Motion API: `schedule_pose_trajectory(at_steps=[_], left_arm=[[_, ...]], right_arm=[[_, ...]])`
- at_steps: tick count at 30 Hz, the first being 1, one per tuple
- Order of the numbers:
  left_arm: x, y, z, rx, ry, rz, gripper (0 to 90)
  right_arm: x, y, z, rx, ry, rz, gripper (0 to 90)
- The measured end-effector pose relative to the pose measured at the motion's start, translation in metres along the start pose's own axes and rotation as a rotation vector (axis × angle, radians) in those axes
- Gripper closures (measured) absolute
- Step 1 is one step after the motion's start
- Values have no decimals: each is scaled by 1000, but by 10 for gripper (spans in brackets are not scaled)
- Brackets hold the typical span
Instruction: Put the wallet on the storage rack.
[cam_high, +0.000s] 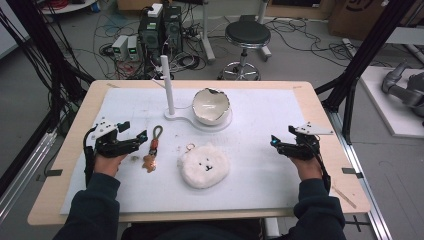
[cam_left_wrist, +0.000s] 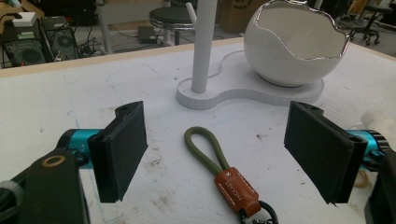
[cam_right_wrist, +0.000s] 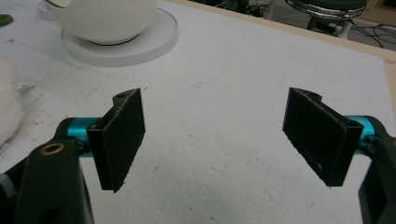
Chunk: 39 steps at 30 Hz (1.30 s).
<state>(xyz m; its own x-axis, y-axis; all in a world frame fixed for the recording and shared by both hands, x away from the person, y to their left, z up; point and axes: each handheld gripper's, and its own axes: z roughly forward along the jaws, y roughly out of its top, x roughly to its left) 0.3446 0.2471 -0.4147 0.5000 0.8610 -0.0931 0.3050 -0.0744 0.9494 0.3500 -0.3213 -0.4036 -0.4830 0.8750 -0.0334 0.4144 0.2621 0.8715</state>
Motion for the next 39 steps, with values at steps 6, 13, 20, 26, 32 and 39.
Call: schedule_pose_trajectory(at_steps=[6,13,20,26,32,39], left_arm=[[-4,0,4,13,1,-4,212],[-11,-1,10,35,-17,4,216],[-15,0,13,32,-64,-16,222],[-38,-2,28,99,-182,-16,221],[-75,-10,55,241,-288,48,222],[-97,-17,71,360,-389,70,259]], right_arm=[[0,-1,-2,-9,13,-4,214],[0,-1,0,-4,30,1,213],[2,-2,-2,0,33,0,213],[7,0,-1,1,50,1,214],[17,1,5,13,100,-20,213],[27,1,14,48,175,-43,214]])
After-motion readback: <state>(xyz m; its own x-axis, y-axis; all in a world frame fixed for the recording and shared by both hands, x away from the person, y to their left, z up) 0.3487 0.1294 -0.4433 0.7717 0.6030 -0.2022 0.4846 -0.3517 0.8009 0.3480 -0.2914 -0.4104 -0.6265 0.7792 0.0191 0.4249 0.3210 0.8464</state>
